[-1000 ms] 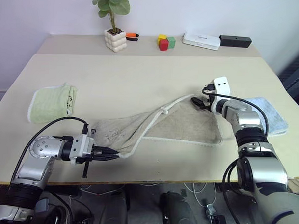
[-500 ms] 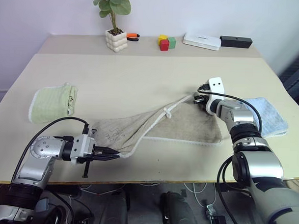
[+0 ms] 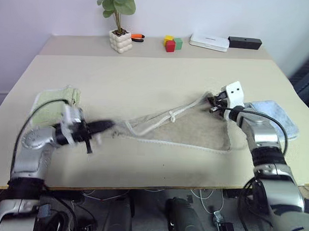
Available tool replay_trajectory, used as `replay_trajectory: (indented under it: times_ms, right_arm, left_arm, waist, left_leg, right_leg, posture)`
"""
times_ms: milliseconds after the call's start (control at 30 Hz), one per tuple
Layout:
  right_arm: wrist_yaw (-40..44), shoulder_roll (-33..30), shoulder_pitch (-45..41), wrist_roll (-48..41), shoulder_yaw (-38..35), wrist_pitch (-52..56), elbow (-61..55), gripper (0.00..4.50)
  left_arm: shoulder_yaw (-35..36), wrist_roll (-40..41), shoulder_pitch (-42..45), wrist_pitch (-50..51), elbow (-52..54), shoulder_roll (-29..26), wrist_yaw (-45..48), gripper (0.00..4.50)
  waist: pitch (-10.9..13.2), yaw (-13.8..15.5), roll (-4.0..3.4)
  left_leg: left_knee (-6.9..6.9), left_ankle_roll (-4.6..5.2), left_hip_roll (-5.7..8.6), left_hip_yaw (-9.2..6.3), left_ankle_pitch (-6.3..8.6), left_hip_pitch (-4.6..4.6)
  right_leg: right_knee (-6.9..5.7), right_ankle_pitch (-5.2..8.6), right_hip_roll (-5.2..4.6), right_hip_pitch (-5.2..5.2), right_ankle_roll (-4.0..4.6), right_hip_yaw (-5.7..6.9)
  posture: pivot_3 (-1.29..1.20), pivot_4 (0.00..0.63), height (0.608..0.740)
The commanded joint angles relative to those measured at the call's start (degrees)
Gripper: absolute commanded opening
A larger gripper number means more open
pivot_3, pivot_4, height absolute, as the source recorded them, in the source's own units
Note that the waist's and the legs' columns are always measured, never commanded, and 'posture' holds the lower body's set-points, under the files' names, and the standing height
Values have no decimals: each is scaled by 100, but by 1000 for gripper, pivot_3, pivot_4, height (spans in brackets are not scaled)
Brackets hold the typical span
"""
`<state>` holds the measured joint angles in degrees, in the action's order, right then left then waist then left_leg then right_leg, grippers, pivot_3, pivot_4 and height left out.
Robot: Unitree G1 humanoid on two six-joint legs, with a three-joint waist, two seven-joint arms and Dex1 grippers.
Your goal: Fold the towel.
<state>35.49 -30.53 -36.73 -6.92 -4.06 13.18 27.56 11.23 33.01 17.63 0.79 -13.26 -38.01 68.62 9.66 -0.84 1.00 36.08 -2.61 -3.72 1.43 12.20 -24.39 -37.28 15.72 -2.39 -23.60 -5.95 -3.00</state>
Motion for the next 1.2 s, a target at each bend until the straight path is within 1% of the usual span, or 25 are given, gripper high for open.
replay_trajectory:
  times_ms: [33,67,167,333,433,467,600,667,733,800,833,900,967,1000,1067,1200]
  right_arm:
    - [-25,-112,57,-88,-207,-253,-597,51]
    - [0,-91,108,-161,-254,-279,-693,51]
    - [-6,-36,240,-276,-338,-328,-890,51]
    - [-192,110,213,-293,-351,-624,-870,51]
    - [-519,238,-207,-280,-478,-1109,-521,51]
    - [-664,258,-391,-225,-494,-1279,-315,51]
    - [-1204,291,-1194,150,-377,-2103,738,51]
    - [-1410,292,-1655,223,-401,-2468,1199,51]
    - [-1611,198,-1982,365,-397,-2866,1516,51]
    - [-1615,128,-2036,360,-437,-3152,1593,51]
    - [-1546,98,-1973,321,-460,-3258,1527,51]
    - [-1321,22,-1591,174,-515,-3356,1055,51]
    - [-832,-61,-830,-142,-517,-3202,146,51]
    - [-709,-55,-363,-301,-540,-3049,-356,51]
    - [-668,-14,426,-463,-553,-2713,-1211,51]
    - [-729,43,1825,-300,-399,-2430,-2503,51]
  left_arm:
    - [393,140,473,336,-315,61,-572,0]
    - [456,141,665,498,-479,85,-783,0]
    - [597,-89,1144,488,-1031,180,-1352,0]
    - [413,-548,1779,23,-1749,285,-1577,0]
    - [333,-900,2380,-293,-2508,375,-1825,0]
    - [322,-1024,2625,-537,-2830,406,-1890,0]
    - [348,-1425,3811,-1338,-4179,566,-2430,0]
    - [304,-1684,4410,-1808,-4723,557,-2716,0]
    - [239,-1875,4845,-2267,-5061,484,-2563,0]
    - [191,-2018,5014,-2609,-5258,367,-2295,0]
    - [188,-2027,5029,-2754,-5309,304,-2014,0]
    - [250,-1831,4927,-2764,-5280,177,-1038,0]
    - [299,-1633,4612,-2740,-5137,64,-89,0]
    - [340,-1538,4387,-2686,-5067,24,233,0]
    - [420,-1391,3957,-2642,-4905,-6,607,0]
    - [580,-1038,3027,-2326,-4280,9,1151,0]
  waist:
    - [0,-24,0]
    - [0,-23,0]
    - [0,-14,1]
    - [0,-9,1]
    - [1,3,2]
    - [1,2,2]
    - [3,15,5]
    - [5,11,8]
    - [5,2,8]
    - [5,-2,8]
    - [5,-13,7]
    - [4,-29,6]
    - [3,-25,3]
    - [2,-27,2]
    - [2,-27,2]
    - [6,-24,-1]
  left_leg:
    - [1,0,0,1,0,0]
    - [1,0,1,3,0,1]
    - [1,0,0,0,0,1]
    - [1,-1,1,1,0,0]
    - [4,-1,2,1,-1,0]
    - [5,-1,2,2,-1,0]
    - [5,-2,4,1,-1,-3]
    - [1,-2,5,1,-1,-4]
    - [-3,-2,6,2,-1,-10]
    - [-10,-2,7,4,-1,-13]
    - [-14,-2,6,4,-1,-12]
    - [-23,-2,6,6,-1,-10]
    - [-30,-2,5,7,-1,-9]
    - [-35,-2,5,7,-1,-7]
    - [-38,-3,4,7,-2,-4]
    - [-10,-3,2,7,-2,-9]
  right_leg:
    - [0,0,0,1,0,-1]
    - [0,0,0,1,0,-2]
    - [-1,-1,3,1,-1,-1]
    - [1,-1,2,0,-2,-1]
    - [0,-1,3,1,-2,-1]
    - [0,-1,3,1,-2,-1]
    - [3,-2,3,1,-3,0]
    - [6,-2,1,1,-4,0]
    - [8,-3,1,-5,-5,-1]
    - [10,-1,0,-10,-7,-1]
    - [10,0,0,-11,-8,-1]
    - [10,3,1,-14,-11,-2]
    - [10,4,3,-15,-11,-1]
    - [10,5,3,-14,-12,-2]
    - [8,6,2,-13,-12,-2]
    - [-8,6,1,-15,-11,-3]
  posture:
    - [0,150,740]
    - [0,150,740]
    - [0,150,740]
    - [0,150,740]
    - [0,150,740]
    - [0,150,740]
    - [0,150,740]
    - [0,150,740]
    - [0,150,740]
    - [0,150,740]
    - [0,150,740]
    - [0,150,740]
    - [0,150,740]
    - [0,150,740]
    - [0,150,740]
    - [0,150,740]
